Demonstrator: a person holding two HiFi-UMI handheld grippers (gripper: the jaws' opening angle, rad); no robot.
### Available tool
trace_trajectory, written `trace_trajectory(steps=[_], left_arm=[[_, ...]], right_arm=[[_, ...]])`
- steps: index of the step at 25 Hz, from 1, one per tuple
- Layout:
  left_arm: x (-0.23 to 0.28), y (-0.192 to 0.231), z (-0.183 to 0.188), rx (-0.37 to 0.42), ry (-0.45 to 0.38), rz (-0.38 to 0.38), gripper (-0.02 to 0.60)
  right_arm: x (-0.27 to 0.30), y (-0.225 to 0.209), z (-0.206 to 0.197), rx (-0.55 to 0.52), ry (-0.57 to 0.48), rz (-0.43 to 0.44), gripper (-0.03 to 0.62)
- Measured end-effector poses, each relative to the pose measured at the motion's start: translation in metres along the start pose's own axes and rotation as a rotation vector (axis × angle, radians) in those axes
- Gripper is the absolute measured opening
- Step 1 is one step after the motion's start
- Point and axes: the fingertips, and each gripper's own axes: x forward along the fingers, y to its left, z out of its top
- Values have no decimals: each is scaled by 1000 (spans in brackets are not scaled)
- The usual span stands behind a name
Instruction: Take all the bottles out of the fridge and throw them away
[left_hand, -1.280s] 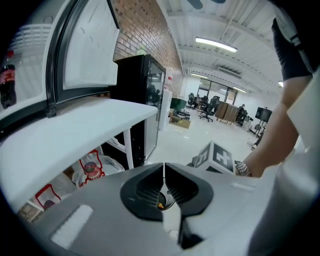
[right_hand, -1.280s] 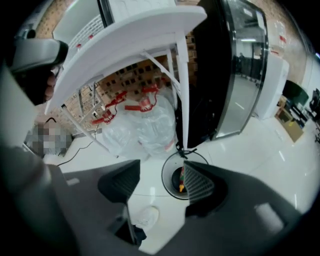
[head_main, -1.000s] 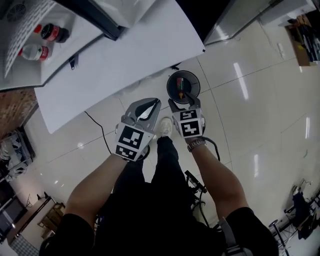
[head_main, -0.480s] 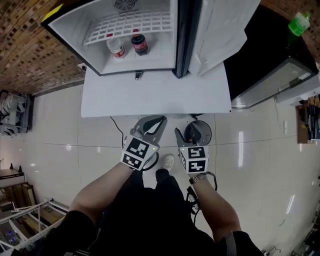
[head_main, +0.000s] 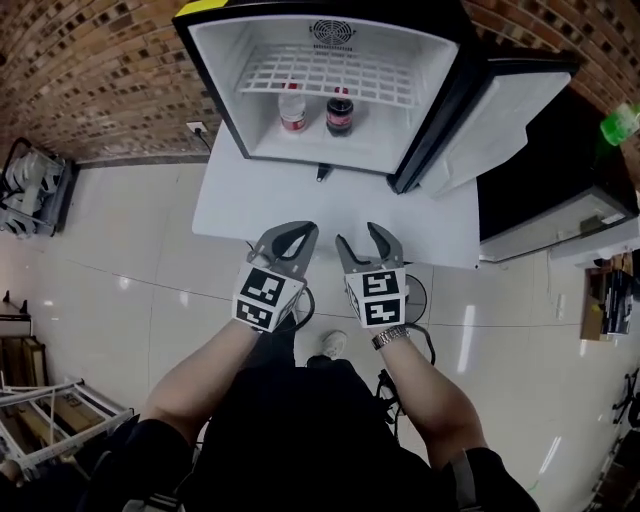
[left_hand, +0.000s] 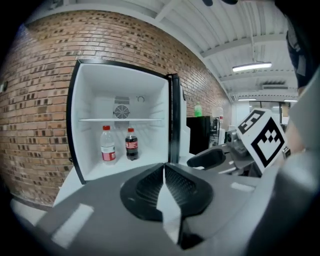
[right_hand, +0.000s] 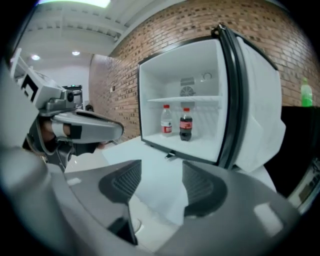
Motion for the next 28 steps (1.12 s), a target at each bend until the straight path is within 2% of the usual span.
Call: trace_trajectory(steps=[7,14,20,28], left_arm=[[-6,72,10,-26,-20,55,12],[5,127,6,-39,-1,48,12],[15,163,7,-31,10,29,12],[27,192,3,-9,17,-7,12]], right_arm=[[63,22,60,-44,-20,36,258],[133,24,97,-46,-5,27,258],[190,16,118,-21,5,-7,259],[248,-1,125,0,34,-75,269]])
